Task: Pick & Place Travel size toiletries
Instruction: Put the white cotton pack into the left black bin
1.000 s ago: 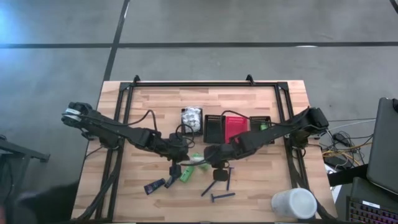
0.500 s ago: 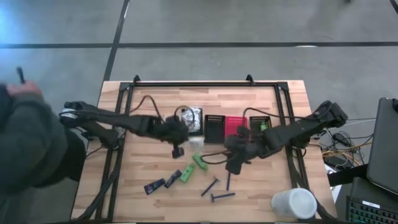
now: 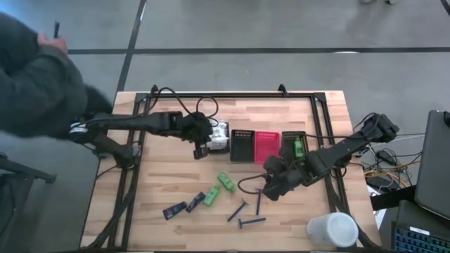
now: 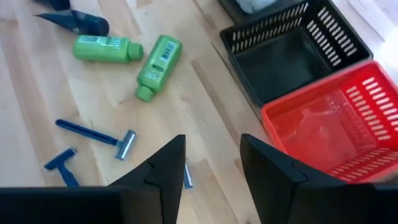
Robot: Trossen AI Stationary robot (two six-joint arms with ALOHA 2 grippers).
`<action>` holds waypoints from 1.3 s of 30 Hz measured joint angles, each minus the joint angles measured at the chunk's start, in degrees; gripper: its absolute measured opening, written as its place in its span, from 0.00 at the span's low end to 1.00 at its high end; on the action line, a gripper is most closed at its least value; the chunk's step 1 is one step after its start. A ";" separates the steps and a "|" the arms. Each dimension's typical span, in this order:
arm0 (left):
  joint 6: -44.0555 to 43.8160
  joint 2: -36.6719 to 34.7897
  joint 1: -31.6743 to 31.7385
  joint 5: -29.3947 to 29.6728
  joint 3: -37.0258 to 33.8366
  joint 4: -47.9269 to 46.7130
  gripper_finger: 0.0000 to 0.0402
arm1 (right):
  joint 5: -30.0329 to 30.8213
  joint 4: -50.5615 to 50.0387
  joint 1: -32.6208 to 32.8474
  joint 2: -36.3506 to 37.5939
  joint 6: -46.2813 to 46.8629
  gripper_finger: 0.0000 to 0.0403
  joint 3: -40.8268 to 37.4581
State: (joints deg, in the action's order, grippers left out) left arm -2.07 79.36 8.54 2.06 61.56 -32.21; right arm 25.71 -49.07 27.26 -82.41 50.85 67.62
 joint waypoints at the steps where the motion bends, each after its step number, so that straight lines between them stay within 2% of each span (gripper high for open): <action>1: 0.45 0.39 0.04 -0.02 -0.02 -0.01 0.00 | 0.00 0.21 0.00 0.00 0.54 0.36 -0.41; 14: 3.57 9.40 0.39 -1.10 -0.09 3.17 0.00 | -0.02 -0.06 0.00 0.04 2.66 0.30 -1.64; 20: 3.61 11.89 1.87 -1.07 -0.09 5.14 0.01 | -0.28 -0.10 0.21 0.04 5.59 0.34 -1.64; 29: 3.52 11.99 2.88 -0.51 -0.09 3.79 0.04 | -0.28 -0.12 0.64 0.04 5.86 0.43 -1.64; 32: 3.48 12.04 2.88 0.14 -0.11 3.65 0.08 | -0.24 -0.12 0.59 0.04 5.75 0.45 -1.64; 34: 3.22 11.97 2.78 2.61 -0.15 3.14 0.11 | -0.24 -0.12 0.61 0.04 5.78 0.46 -1.64; 39: 1.93 11.88 2.77 4.85 -0.22 1.81 0.24 | -0.22 -0.10 0.61 0.04 5.78 0.49 -1.64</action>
State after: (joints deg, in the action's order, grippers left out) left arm -0.15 91.24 11.31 6.91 61.34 -30.40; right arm 25.50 -49.17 27.88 -82.37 56.62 65.98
